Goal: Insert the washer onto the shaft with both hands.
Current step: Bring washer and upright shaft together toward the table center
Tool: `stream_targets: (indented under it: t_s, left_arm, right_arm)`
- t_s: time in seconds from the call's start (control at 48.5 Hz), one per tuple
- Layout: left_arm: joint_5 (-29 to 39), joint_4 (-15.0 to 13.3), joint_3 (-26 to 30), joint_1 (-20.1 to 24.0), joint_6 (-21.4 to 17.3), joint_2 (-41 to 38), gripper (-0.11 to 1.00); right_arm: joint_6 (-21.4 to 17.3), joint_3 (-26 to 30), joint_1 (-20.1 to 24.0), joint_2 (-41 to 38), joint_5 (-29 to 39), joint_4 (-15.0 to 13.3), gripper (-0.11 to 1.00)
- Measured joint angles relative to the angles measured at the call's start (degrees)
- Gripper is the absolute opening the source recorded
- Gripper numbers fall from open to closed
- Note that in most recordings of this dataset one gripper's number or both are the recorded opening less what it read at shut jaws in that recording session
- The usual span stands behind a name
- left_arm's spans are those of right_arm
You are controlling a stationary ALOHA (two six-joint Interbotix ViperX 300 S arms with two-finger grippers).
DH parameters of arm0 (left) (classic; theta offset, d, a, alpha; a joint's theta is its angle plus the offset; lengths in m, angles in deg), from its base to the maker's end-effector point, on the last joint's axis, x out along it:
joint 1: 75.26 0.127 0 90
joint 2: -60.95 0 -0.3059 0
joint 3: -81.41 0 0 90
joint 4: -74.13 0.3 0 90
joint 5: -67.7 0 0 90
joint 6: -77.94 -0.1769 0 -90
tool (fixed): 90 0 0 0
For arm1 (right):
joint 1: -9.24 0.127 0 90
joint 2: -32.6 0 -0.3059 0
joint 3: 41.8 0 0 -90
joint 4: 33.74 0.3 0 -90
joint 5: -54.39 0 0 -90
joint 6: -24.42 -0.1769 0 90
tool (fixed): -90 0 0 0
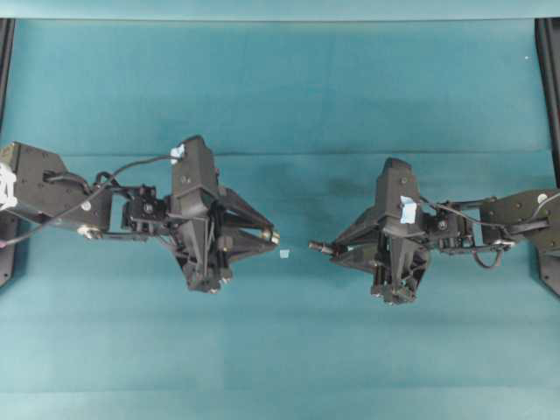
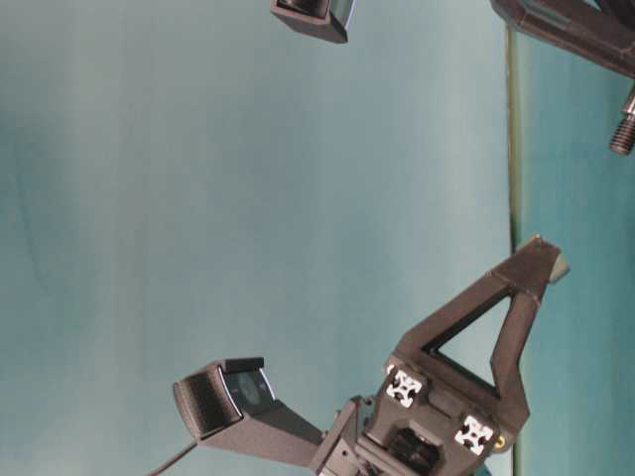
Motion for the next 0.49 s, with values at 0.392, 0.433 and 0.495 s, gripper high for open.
stream_targets:
  t_s: [0.392,0.433,0.495]
  left_arm:
    - [-0.9,0.0,2.1,-0.4,0.1,-3.3,0.33]
    - [-1.1,0.0,2.5,-0.5,0.1,-3.5,0.33]
    - [-1.1,0.0,2.8,-0.7,0.1,-3.9,0.33]
  right_arm:
    - [0.0,0.0,2.6,-0.2,-0.8,0.0,0.01]
    - [0.0,0.1,2.6,-0.3,-0.9,0.0,0.01]
    - [0.0,0.0,2.7,-0.3,-1.1,0.0,0.01]
